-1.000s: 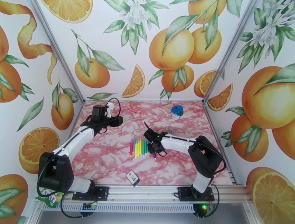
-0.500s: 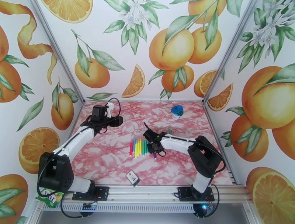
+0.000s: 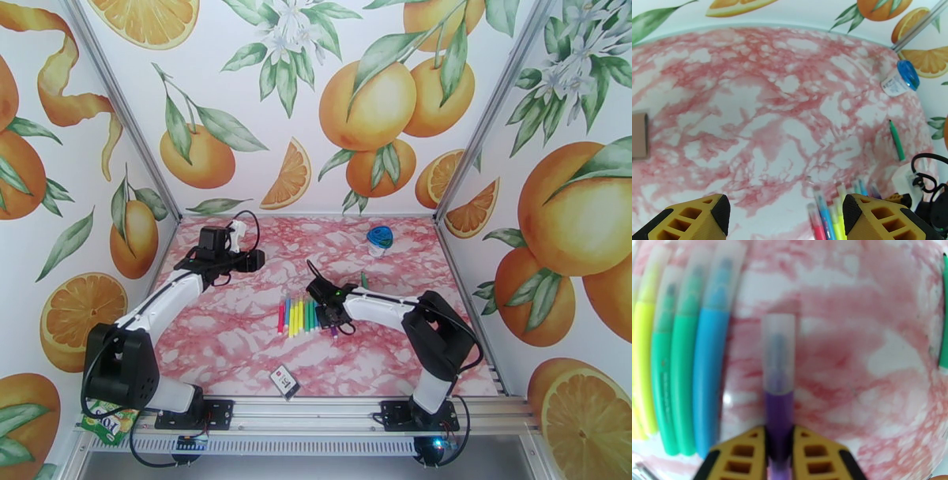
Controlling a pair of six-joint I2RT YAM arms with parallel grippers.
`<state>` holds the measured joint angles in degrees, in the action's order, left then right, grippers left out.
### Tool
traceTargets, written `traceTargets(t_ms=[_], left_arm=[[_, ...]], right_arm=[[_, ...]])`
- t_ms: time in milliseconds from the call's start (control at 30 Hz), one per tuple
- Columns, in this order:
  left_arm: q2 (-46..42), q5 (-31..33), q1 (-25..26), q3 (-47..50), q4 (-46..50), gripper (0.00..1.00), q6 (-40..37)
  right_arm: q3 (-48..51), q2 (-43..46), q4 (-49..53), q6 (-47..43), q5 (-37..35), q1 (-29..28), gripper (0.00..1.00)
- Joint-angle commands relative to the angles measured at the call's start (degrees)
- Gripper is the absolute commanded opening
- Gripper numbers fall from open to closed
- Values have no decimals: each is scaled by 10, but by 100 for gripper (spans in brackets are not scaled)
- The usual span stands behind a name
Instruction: Open the pen caps
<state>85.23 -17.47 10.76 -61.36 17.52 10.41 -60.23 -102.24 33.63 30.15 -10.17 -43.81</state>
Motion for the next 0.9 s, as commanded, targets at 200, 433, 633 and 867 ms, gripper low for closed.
traceTargets(t_ms=[200,433,633,867], left_arm=[[19,-45,-4,-20,-30,79,10],[19,-93,-3,-22,-37,79,9],[23,-188,-3,-18,-61,79,19],[21,-300,-3,-12,-101,79,36]], right_arm=[[11,69,-53,-25,-39,4,14],[17,106,-99,-48,-22,9,12],[42,155,-175,-76,3,11,12],[65,194,-256,-101,41,12,12]])
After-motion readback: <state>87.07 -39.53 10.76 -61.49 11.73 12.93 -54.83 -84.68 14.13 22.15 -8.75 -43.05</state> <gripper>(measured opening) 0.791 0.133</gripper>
